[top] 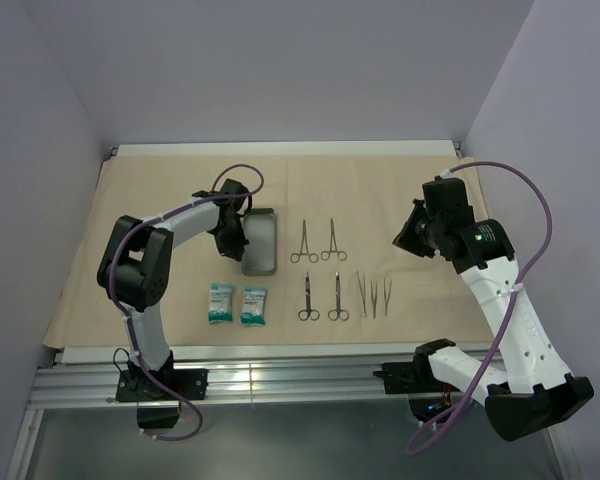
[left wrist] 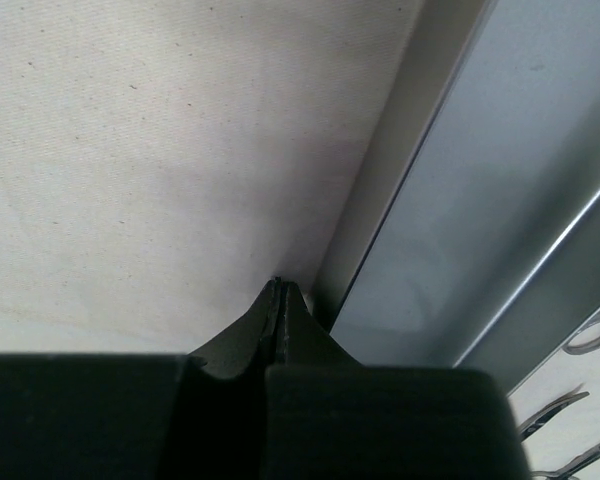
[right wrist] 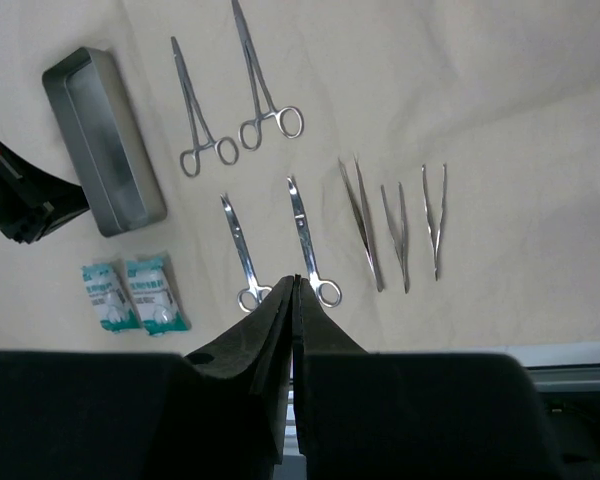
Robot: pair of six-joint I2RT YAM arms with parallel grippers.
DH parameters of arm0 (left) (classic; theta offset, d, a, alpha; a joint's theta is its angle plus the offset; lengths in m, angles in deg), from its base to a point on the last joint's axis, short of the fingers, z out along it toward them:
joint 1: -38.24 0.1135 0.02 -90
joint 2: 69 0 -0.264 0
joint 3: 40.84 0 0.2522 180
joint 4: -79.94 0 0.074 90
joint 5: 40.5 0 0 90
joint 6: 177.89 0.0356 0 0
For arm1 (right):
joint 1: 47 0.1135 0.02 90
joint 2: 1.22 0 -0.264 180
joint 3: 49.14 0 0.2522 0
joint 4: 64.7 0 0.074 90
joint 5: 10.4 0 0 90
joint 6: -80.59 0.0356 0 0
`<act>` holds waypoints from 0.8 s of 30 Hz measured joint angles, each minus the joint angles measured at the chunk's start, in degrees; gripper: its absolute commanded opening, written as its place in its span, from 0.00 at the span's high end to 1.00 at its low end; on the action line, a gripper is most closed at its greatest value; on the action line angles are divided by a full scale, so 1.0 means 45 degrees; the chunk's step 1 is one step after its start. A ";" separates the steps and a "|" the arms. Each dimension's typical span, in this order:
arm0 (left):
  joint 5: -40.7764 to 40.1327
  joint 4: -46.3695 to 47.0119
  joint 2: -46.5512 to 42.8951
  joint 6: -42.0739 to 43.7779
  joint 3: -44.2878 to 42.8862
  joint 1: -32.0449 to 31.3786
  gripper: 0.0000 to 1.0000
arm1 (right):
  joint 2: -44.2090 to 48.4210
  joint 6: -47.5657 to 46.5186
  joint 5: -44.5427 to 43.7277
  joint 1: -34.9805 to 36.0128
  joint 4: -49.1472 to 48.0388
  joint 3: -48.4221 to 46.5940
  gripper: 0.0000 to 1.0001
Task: Open and lay out the surgical kit
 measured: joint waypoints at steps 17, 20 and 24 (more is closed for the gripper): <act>-0.1608 -0.2059 -0.0005 0.0495 -0.2526 0.1637 0.75 | -0.0005 -0.0612 -0.0243 0.0000 0.0029 -0.0301 0.90; -0.0981 -0.2181 -0.0073 0.0685 -0.4410 0.1651 0.63 | -0.0005 -0.0738 -0.0296 0.0000 0.0049 -0.0408 0.90; 0.1681 -0.1297 -0.0860 0.0525 -0.4784 0.1496 0.01 | -0.0092 -0.0957 -0.0253 0.0000 0.0044 -0.0597 0.87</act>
